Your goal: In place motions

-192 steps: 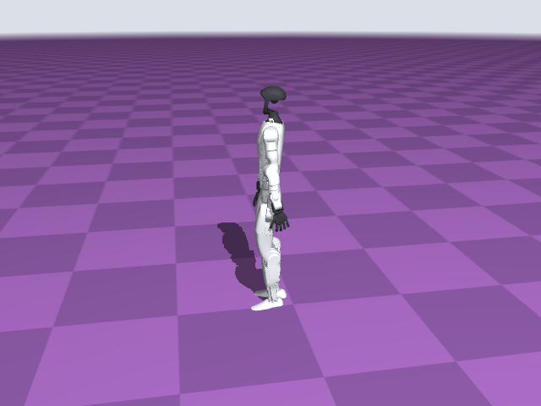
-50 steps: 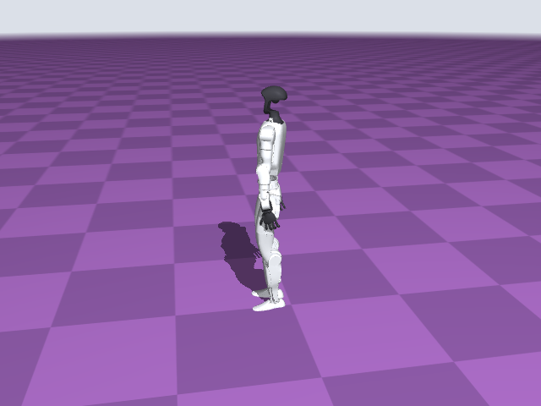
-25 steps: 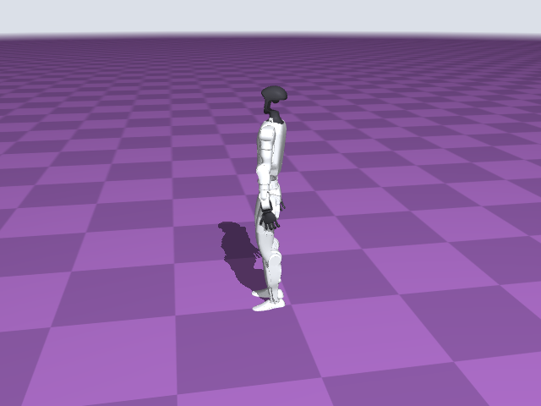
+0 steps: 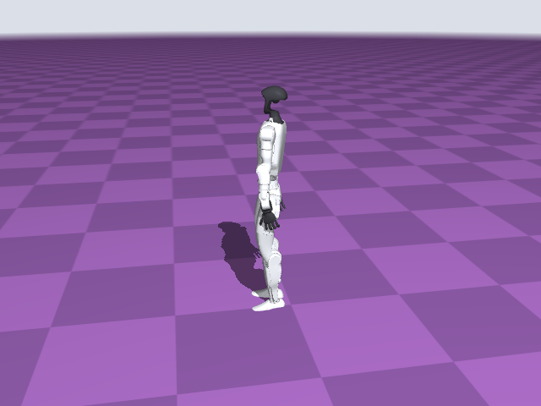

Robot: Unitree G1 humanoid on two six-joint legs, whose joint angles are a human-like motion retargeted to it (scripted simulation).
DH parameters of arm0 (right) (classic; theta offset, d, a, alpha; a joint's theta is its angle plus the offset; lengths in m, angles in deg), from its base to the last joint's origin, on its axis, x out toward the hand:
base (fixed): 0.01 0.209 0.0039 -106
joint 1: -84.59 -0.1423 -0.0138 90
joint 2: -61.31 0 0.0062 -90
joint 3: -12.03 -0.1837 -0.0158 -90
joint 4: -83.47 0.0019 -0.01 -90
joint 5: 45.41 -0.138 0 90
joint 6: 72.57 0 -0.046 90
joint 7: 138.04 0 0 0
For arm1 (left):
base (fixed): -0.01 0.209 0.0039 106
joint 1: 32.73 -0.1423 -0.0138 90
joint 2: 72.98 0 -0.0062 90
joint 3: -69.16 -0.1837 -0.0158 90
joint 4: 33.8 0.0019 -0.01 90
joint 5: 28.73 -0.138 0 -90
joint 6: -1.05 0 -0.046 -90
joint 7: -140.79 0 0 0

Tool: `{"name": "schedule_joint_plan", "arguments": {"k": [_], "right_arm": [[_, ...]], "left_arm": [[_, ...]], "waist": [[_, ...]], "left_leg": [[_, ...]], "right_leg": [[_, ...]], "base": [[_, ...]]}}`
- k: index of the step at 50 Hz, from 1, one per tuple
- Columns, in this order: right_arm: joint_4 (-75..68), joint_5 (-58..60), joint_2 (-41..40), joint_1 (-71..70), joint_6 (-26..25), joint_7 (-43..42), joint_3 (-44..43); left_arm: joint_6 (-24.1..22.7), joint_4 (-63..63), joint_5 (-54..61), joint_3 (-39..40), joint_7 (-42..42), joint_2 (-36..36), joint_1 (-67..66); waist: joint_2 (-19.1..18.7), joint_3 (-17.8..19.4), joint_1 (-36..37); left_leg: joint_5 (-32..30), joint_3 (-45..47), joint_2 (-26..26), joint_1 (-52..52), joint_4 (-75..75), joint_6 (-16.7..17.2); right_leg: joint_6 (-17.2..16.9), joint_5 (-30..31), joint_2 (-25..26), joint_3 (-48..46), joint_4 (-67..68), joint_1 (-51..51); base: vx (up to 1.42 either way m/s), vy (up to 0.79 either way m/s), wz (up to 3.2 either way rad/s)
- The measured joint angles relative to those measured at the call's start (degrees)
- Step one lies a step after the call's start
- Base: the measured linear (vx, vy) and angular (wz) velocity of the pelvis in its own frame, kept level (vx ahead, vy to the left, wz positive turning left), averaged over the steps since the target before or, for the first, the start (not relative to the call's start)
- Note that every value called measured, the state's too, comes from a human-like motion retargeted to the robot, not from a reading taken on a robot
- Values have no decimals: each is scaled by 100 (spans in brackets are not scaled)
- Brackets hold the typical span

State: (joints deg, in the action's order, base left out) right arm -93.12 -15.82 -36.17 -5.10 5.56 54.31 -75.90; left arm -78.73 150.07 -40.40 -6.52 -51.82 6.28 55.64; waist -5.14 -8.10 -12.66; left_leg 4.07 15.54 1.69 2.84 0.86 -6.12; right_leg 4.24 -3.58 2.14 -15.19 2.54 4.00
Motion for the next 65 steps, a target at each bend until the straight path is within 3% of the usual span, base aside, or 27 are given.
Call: {"name": "schedule_joint_plan", "arguments": {"k": [55, 65], "right_arm": [[29, 75, -12, -27, 1, 31, 38], [63, 60, 96, 84, 86, -16, -224]], "left_arm": [[-7, 46, 64, 30, 18, 5, -11], [-9, 146, 81, -103, 50, 50, 80]], "waist": [[-22, -19, -110], [-17, 28, 50]], "left_leg": [[7, -8, 1, 7, 3, -11], [43, 391, -78, -31, -27, 6]], "right_leg": [[-5, 13, -5, 10, 12, 23], [-12, 38, 74, 415, 33, 68]], "base": [[0, 0, 0], [-1, -1, -35]]}}
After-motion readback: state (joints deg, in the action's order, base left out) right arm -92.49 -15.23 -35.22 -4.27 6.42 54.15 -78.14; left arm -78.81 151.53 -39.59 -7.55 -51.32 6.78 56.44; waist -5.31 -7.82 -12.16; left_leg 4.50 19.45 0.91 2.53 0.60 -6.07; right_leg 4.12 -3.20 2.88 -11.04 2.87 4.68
